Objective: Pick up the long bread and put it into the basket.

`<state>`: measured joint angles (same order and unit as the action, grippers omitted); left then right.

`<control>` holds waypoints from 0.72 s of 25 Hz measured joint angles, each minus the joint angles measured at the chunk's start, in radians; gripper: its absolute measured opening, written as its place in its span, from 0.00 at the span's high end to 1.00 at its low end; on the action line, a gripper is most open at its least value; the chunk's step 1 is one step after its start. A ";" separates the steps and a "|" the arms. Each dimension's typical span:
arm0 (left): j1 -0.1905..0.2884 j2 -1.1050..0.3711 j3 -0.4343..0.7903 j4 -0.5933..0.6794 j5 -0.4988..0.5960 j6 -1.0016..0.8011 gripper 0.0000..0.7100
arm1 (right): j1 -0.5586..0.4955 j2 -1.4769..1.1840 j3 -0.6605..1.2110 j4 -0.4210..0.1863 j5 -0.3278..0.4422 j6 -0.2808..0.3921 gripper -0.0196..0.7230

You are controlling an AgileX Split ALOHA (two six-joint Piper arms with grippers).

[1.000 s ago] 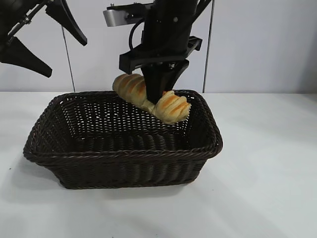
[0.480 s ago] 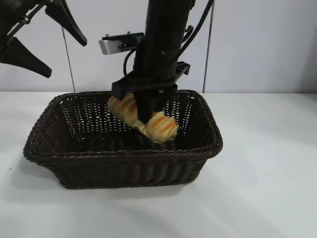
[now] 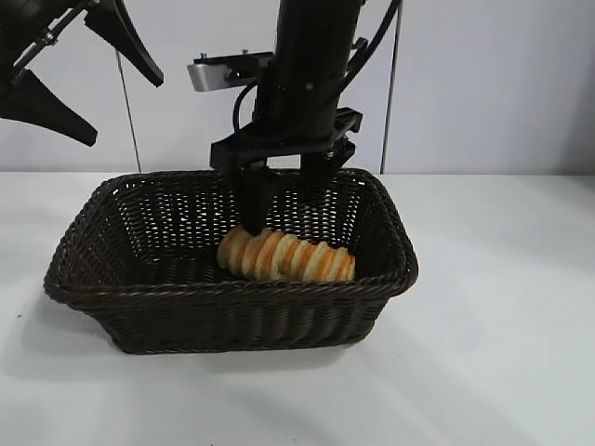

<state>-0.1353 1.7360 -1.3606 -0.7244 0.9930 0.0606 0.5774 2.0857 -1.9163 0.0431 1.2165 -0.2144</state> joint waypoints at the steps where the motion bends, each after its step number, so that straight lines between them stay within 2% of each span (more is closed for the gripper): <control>1: 0.000 0.000 0.000 0.000 0.002 0.000 0.21 | -0.006 -0.006 -0.015 -0.001 0.005 0.001 0.20; 8: 0.000 0.000 0.000 0.000 0.006 0.001 0.21 | -0.026 -0.055 -0.121 -0.012 0.020 0.045 0.20; 14: 0.000 0.000 0.000 0.000 0.007 0.001 0.21 | -0.043 -0.061 -0.130 -0.014 0.025 0.080 0.20; 16: 0.000 0.000 0.000 0.000 0.007 0.001 0.21 | -0.075 -0.061 -0.130 -0.004 0.025 0.096 0.20; 18: 0.000 0.000 0.000 0.000 0.007 0.001 0.21 | -0.123 -0.061 -0.130 0.034 0.025 0.109 0.20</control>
<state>-0.1353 1.7360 -1.3606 -0.7244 1.0003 0.0615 0.4548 2.0247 -2.0459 0.0772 1.2419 -0.1057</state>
